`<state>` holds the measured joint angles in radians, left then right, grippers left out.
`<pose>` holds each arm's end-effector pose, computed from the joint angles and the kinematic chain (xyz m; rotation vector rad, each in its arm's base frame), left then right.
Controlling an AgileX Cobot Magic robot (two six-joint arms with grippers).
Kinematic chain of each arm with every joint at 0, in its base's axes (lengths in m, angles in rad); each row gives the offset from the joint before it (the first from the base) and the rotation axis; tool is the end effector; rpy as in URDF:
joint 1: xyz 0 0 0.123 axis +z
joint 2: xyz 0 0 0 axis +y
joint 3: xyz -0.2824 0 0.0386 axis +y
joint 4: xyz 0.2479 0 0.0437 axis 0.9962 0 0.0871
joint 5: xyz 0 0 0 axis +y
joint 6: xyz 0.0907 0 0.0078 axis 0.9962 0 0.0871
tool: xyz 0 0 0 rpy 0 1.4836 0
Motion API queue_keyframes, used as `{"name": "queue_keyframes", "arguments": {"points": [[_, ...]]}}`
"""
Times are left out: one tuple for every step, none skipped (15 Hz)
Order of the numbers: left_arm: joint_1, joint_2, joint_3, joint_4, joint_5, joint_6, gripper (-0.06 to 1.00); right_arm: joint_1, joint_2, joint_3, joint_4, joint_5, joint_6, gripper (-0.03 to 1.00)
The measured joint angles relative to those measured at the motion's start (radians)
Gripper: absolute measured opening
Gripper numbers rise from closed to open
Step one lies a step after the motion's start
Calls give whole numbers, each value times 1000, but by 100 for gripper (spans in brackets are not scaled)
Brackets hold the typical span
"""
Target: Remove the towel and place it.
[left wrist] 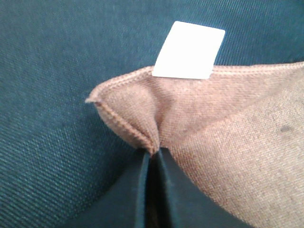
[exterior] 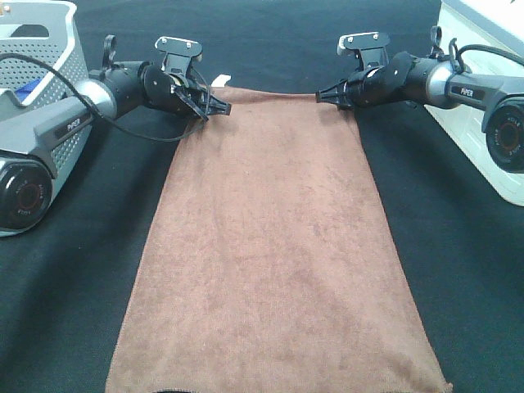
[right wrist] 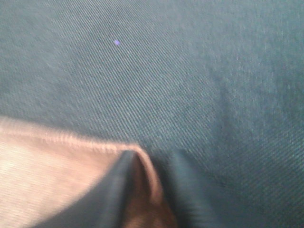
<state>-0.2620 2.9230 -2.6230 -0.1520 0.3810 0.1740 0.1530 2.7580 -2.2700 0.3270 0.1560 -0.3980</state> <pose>0.5871 -0.1628 0.0644 0.3502 2.1374 -0.1929 0.5857 0.0949 0.0677 -0.2703 2.1030 0.0994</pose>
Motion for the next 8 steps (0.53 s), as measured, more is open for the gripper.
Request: {"name": "queue_keyframes", "arguments": {"points": [[0, 4, 0, 0, -17, 0, 28, -1, 1, 0, 0, -1, -1, 45], [2, 4, 0, 0, -31, 0, 40, -1, 1, 0, 0, -18, -1, 51], [3, 4, 0, 0, -47, 0, 48, -1, 1, 0, 0, -34, -2, 55], [3, 4, 0, 0, -60, 0, 52, -1, 1, 0, 0, -38, -3, 56], [7, 4, 0, 0, -64, 0, 54, -1, 1, 0, 0, -39, -5, 57], [7, 4, 0, 0, -64, 0, 54, -1, 1, 0, 0, -39, -5, 57], [7, 4, 0, 0, -66, 0, 54, -1, 1, 0, 0, -39, -5, 57], [7, 3, 0, 0, -62, 0, 54, -1, 1, 0, 0, -38, -6, 57]]}}
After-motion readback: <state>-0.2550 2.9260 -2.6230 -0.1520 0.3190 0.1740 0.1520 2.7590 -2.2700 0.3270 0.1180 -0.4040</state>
